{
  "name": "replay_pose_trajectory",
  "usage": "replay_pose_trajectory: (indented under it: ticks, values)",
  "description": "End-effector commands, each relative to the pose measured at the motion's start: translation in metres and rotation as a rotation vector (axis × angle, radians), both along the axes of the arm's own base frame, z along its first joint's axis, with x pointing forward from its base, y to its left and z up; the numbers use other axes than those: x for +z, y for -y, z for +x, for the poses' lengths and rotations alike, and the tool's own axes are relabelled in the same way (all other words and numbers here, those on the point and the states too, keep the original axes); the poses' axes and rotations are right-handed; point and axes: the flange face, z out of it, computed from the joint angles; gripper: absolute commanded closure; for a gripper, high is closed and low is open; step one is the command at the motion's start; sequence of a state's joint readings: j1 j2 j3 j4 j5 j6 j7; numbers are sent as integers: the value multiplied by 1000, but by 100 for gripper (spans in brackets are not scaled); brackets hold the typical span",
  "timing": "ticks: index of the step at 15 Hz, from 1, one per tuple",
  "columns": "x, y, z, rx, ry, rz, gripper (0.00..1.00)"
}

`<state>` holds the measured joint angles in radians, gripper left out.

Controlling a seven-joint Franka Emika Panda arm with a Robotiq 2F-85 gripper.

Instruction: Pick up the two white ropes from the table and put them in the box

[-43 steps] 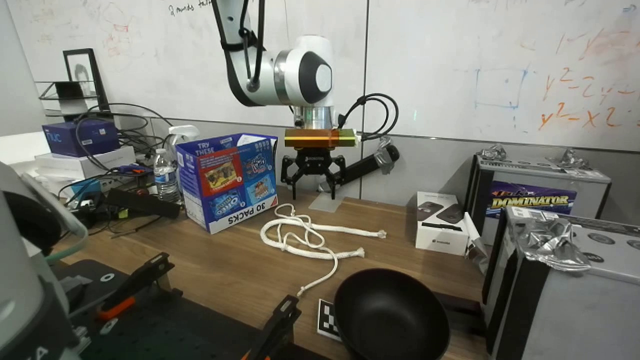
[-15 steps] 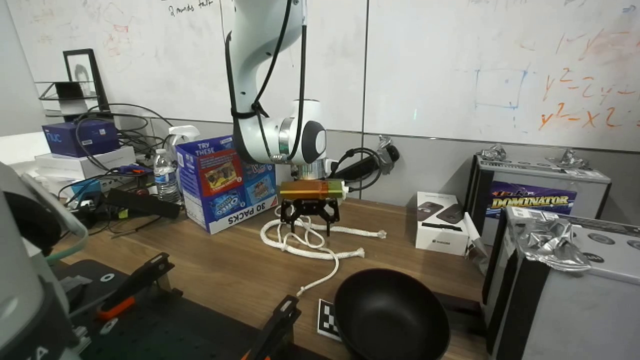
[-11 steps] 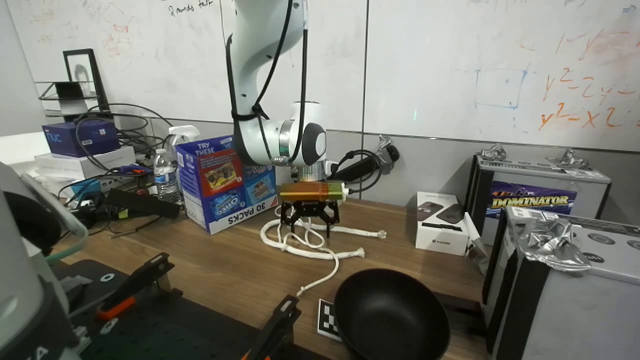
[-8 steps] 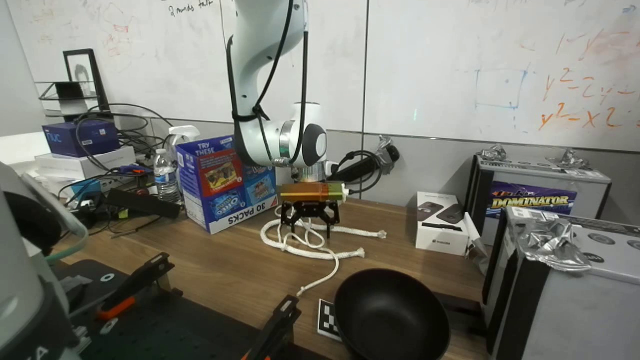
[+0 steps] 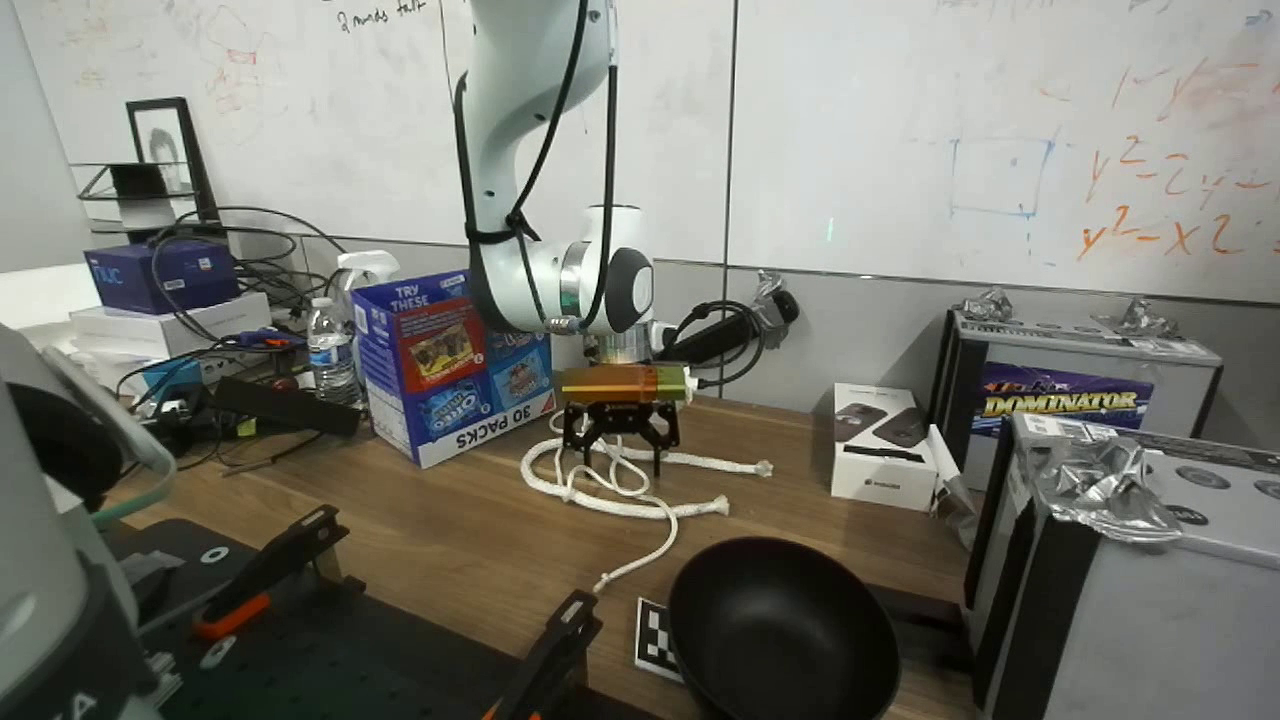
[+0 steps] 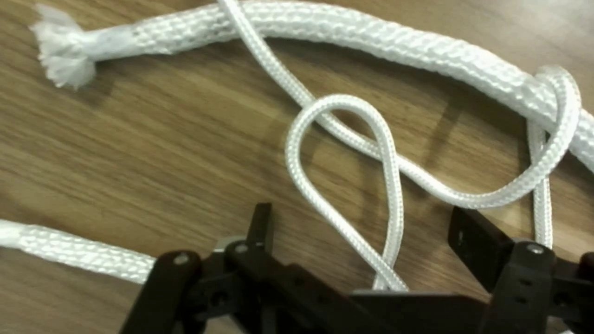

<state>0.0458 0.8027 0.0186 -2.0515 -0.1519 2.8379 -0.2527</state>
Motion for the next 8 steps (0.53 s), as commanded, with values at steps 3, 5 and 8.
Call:
replay_pose_trajectory:
  ticks: [3,5,8]
  values:
    - [1,-2,7,2,38,4,49]
    - [2,-2,8,2,42,5,64]
    - [4,-2,10,1,38,4,86]
